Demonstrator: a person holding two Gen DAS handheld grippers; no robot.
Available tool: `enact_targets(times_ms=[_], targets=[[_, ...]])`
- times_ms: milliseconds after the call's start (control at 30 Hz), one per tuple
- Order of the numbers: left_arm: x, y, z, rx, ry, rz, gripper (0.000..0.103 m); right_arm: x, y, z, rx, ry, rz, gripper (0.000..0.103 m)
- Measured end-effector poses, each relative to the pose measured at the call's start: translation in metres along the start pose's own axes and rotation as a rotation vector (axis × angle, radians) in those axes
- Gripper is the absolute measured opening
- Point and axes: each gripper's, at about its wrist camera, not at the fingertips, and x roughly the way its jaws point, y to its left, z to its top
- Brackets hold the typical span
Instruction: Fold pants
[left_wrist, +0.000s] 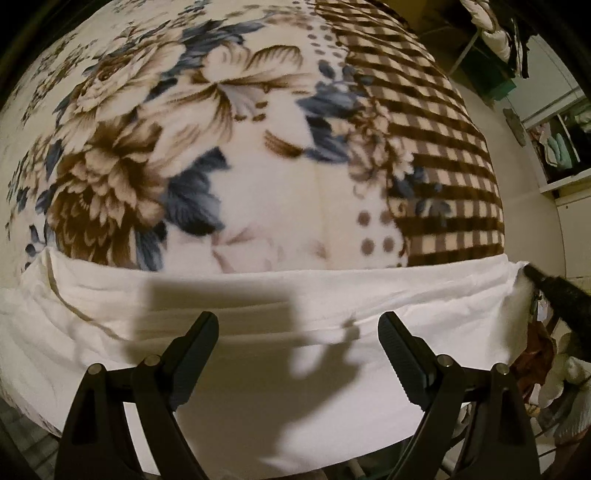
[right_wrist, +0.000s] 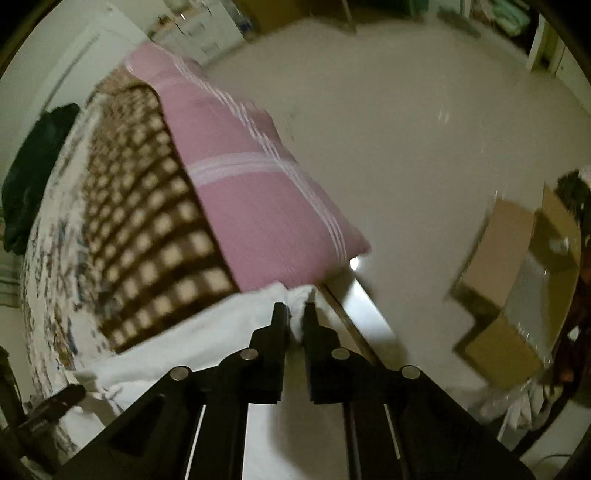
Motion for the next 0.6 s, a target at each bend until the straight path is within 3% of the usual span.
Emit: enact_targets(times_ms=[133, 300, 367, 433, 500, 600], targets=[[-0.003, 0.014, -0.008, -0.025, 0.004, -0.010, 0.088, -0.021, 0.002, 0.011, 0.021, -0.091, 0.000, 0.006], [-0.008, 0.026, -0.009, -0.043, -0.001, -0.012, 0.088, -0.009, -0.007, 0.014, 0.060, -0.063, -0.004, 0.007], [-0.012, 0.036, -0.017, -0.040, 0.001, -0.010, 0.088, 0.003, -0.020, 0.008, 0.111, 0.017, -0.004, 0.015], [-0.012, 0.040, -0.020, -0.041, 0.006, -0.014, 0.088, 0.000, -0.035, -0.004, 0.168, 0.046, -0.005, 0.040], [-0.012, 0.042, -0.023, -0.038, 0.010, -0.017, 0.088, -0.015, -0.052, -0.026, 0.258, 0.023, 0.028, 0.054], [-0.012, 0.046, -0.034, -0.030, 0.018, -0.012, 0.088, -0.030, -0.069, -0.073, 0.405, 0.038, 0.162, 0.054]])
